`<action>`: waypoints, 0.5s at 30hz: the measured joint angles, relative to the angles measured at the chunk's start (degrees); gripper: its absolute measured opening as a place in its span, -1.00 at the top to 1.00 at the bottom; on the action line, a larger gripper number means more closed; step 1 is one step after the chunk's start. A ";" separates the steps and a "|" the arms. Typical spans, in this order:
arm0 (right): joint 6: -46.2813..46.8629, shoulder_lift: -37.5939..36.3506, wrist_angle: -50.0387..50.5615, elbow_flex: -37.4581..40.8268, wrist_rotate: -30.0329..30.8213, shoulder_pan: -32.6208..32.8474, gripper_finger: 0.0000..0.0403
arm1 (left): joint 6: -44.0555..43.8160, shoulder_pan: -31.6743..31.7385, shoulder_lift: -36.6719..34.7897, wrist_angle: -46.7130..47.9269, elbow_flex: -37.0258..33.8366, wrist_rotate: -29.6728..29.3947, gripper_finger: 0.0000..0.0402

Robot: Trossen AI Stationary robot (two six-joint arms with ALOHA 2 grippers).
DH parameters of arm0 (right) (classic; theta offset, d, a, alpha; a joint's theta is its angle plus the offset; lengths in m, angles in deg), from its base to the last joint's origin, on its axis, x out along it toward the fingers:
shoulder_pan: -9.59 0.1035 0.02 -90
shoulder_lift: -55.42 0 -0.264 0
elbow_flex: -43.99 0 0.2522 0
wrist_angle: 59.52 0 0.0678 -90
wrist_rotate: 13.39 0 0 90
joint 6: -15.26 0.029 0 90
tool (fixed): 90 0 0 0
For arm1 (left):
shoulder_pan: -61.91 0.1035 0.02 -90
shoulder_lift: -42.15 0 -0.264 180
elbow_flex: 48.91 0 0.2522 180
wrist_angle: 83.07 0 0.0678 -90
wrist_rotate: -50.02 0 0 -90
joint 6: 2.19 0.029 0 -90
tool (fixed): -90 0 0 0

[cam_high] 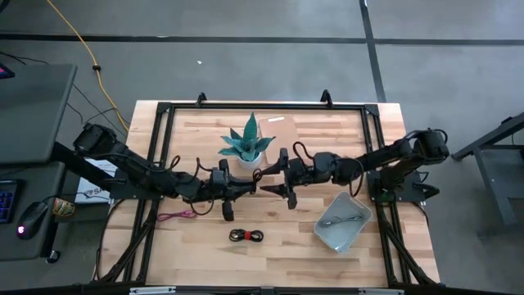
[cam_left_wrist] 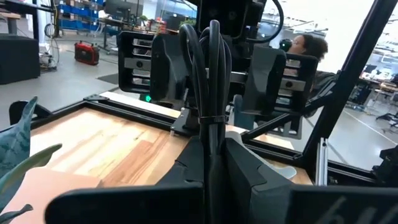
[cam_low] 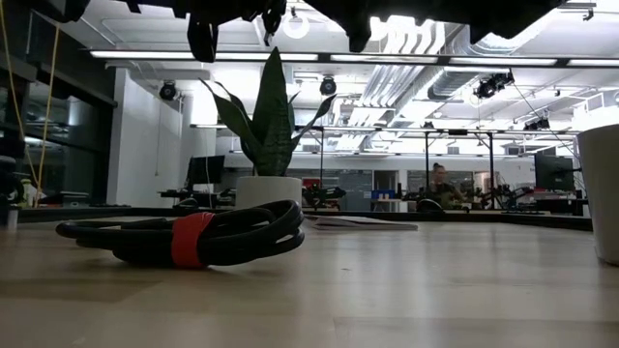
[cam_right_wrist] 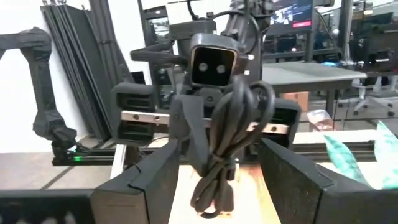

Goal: Pick and place USB-C Cables
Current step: Put the top black charger cable into the white bin

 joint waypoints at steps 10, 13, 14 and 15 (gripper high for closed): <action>-0.23 0.00 -1.38 0.00 2.91 0.72 -0.05 | -2.47 0.22 2.68 -1.94 0.58 1.92 0.98; -0.21 -0.01 -1.49 0.00 1.27 0.72 -0.05 | -2.47 0.52 4.27 -1.91 1.70 1.95 0.98; -0.21 -0.02 -1.50 0.00 0.22 0.75 -0.05 | -2.42 0.70 4.87 -1.88 2.08 1.99 0.98; -0.21 0.00 -1.54 0.00 -0.53 0.78 -0.05 | -2.32 0.81 5.45 -1.88 2.55 2.05 0.98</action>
